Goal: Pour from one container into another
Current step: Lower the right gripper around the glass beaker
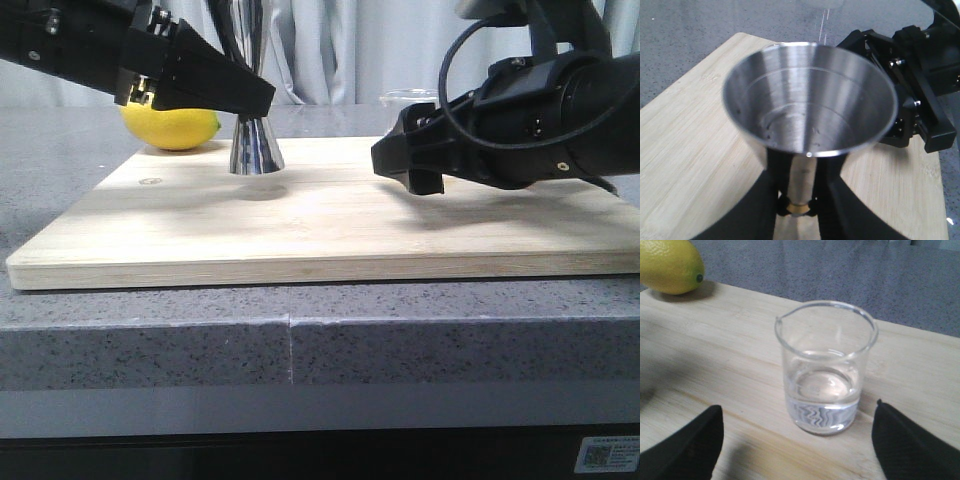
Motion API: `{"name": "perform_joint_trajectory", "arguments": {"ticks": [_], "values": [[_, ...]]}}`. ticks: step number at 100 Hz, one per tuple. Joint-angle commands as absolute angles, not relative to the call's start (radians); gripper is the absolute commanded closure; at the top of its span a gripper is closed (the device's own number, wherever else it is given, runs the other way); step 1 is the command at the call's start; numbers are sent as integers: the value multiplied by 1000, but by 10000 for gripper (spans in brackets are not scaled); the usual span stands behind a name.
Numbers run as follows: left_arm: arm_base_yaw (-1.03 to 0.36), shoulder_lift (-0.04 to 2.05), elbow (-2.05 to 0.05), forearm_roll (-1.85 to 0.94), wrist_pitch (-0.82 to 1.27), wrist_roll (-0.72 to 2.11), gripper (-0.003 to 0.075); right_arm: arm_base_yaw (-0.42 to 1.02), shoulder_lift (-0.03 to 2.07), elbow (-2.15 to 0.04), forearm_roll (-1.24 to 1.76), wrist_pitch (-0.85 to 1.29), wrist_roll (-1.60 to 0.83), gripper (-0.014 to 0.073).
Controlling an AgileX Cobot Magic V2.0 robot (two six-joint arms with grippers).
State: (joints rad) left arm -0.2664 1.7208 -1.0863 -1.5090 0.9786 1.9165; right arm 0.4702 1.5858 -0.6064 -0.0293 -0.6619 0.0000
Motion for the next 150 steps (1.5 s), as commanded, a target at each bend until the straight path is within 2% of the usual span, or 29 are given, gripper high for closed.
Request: {"name": "perform_joint_trajectory", "arguments": {"ticks": [1, 150], "values": [[-273, 1668, -1118, -1580, 1030, 1917, 689, 471, 1556, -628, -38, -755, -8, 41], [-273, 1668, -1163, -1562, 1057, 1915, 689, 471, 1612, -630, -42, -867, -8, 41]]}}
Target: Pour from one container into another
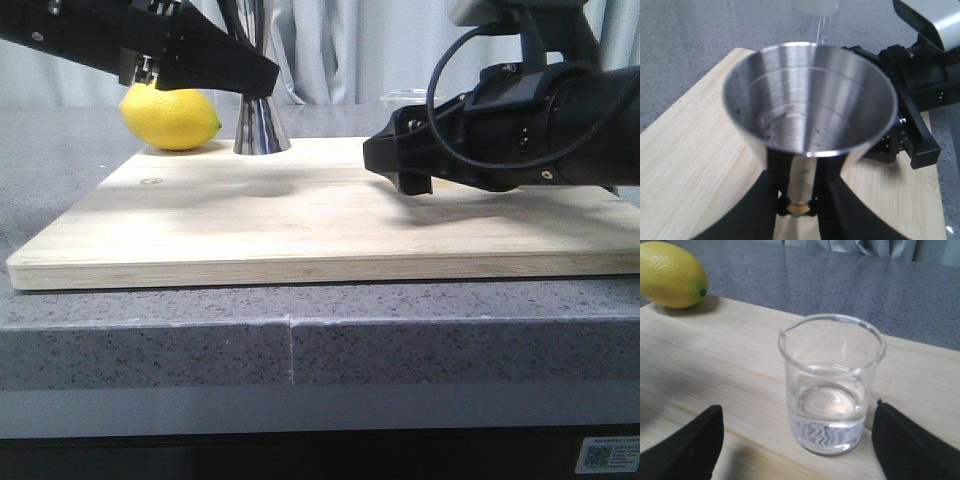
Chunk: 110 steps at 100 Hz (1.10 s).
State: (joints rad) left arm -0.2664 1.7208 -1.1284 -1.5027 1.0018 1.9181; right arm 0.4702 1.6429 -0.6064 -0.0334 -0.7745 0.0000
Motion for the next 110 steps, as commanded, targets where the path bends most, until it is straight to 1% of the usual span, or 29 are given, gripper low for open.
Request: {"name": "perform_joint_trajectory", "arguments": {"ticks": [1, 110], "values": [[-273, 1668, -1163, -1562, 1057, 1915, 689, 471, 1612, -630, -42, -867, -8, 41], [-273, 1668, -1163, -1546, 1057, 1915, 689, 471, 1634, -630, -42, -927, -8, 41]]}}
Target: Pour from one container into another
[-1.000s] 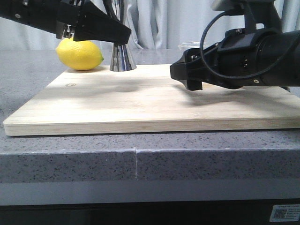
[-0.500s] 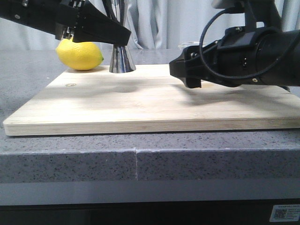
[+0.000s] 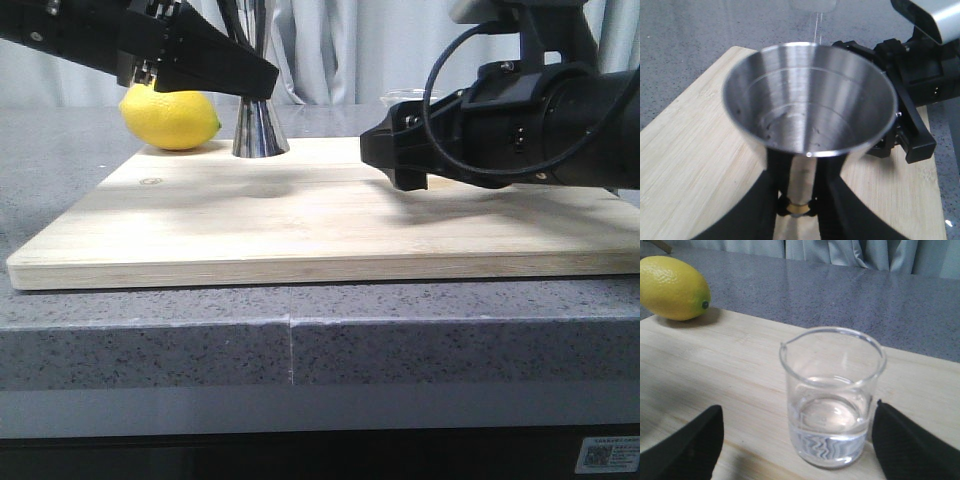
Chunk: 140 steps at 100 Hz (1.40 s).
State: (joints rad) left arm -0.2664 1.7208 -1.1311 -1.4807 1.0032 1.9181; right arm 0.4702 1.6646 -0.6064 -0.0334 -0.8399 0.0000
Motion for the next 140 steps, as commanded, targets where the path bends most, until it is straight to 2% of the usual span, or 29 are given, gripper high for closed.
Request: {"name": "perform_joint_trajectory", "arguments": {"ticks": [1, 140], "values": [[-273, 1668, -1163, -1546, 1057, 1915, 689, 471, 1634, -630, -42, -927, -8, 41], [-273, 1668, -1163, -1528, 1052, 1915, 689, 471, 1634, -630, -42, -925, -8, 41]]}}
